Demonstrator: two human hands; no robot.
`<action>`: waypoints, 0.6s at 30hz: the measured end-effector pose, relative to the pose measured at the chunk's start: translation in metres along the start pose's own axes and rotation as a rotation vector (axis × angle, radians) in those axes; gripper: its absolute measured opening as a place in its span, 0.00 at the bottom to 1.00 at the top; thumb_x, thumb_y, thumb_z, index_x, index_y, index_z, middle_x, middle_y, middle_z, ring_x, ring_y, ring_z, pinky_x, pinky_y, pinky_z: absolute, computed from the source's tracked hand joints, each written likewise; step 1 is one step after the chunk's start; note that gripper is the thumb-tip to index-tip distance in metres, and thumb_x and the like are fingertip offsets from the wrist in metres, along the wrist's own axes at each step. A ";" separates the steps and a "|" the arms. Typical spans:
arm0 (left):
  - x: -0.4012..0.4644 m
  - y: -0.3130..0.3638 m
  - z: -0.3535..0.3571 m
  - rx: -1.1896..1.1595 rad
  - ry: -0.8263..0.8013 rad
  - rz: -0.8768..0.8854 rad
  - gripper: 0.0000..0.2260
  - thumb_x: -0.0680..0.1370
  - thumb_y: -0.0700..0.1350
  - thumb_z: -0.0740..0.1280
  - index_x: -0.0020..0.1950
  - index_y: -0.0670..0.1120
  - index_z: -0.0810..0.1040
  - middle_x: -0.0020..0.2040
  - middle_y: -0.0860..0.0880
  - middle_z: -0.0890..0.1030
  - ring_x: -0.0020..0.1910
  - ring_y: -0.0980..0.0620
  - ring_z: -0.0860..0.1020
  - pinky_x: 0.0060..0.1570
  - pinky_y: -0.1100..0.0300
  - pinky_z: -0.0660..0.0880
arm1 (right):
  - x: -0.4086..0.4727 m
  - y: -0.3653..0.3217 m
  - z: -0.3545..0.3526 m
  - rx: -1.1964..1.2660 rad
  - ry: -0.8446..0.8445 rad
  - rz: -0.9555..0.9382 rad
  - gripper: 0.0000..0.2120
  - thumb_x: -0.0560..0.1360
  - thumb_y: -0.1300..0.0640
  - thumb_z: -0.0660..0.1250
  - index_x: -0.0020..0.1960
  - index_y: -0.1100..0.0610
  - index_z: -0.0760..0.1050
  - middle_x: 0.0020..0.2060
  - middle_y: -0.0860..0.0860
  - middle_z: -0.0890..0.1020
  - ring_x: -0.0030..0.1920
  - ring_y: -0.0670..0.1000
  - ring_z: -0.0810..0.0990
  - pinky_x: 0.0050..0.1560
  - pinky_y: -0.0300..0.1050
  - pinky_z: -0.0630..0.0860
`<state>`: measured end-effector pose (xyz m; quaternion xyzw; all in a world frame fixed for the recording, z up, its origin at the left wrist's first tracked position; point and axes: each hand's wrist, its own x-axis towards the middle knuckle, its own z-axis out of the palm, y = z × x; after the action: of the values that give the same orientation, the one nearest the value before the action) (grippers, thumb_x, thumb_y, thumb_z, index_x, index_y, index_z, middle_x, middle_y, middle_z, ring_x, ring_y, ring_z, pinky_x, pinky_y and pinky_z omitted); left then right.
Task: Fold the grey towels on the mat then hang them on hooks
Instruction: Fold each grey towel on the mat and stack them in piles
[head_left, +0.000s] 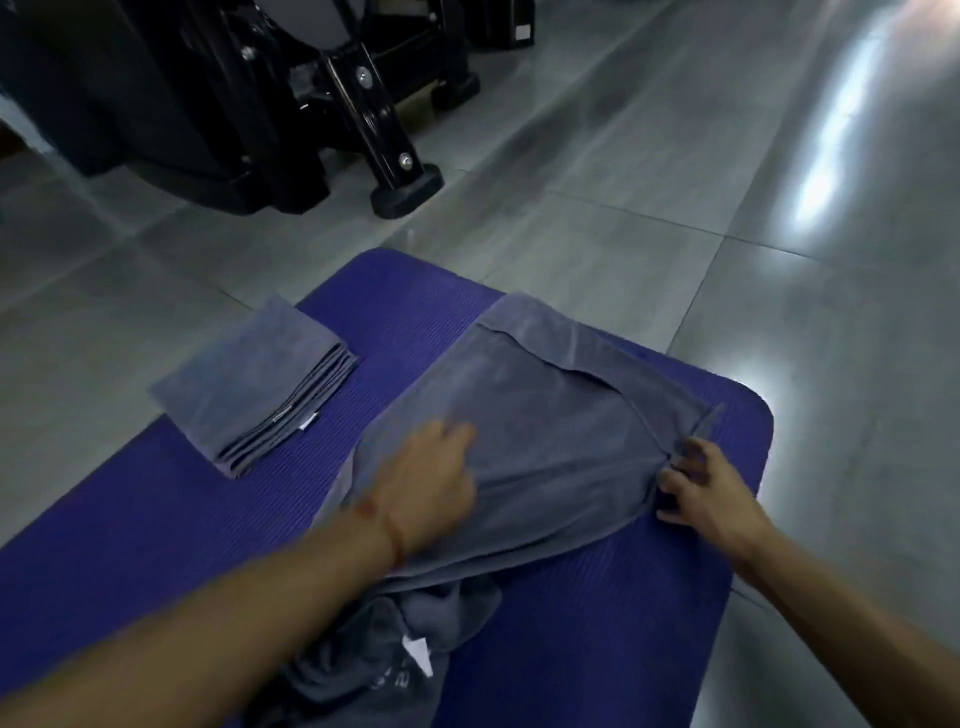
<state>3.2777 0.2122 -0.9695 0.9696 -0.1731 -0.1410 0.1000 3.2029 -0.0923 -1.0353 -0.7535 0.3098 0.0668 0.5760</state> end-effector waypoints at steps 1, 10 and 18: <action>-0.039 -0.005 0.027 0.082 -0.003 -0.001 0.13 0.78 0.47 0.62 0.61 0.45 0.76 0.61 0.45 0.75 0.61 0.42 0.75 0.59 0.48 0.71 | -0.001 0.007 0.004 -0.062 0.013 -0.020 0.23 0.81 0.62 0.65 0.73 0.54 0.64 0.60 0.53 0.78 0.51 0.54 0.82 0.54 0.62 0.82; -0.217 -0.088 0.101 0.479 -0.023 0.218 0.12 0.67 0.49 0.73 0.50 0.58 0.84 0.47 0.55 0.84 0.54 0.52 0.80 0.67 0.35 0.63 | -0.067 0.000 0.085 -0.785 0.104 -0.631 0.26 0.70 0.59 0.73 0.66 0.55 0.71 0.62 0.61 0.71 0.57 0.65 0.74 0.52 0.63 0.78; -0.298 -0.095 0.049 -0.164 0.145 0.190 0.11 0.73 0.43 0.61 0.44 0.59 0.65 0.41 0.60 0.69 0.46 0.63 0.68 0.68 0.55 0.64 | -0.166 0.013 0.168 -1.396 -0.551 -1.187 0.25 0.70 0.40 0.68 0.66 0.42 0.75 0.71 0.51 0.71 0.69 0.56 0.71 0.59 0.55 0.76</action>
<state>3.0234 0.4012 -0.9678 0.9450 -0.2445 -0.0743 0.2040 3.1064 0.1233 -1.0251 -0.9189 -0.3790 0.1085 -0.0104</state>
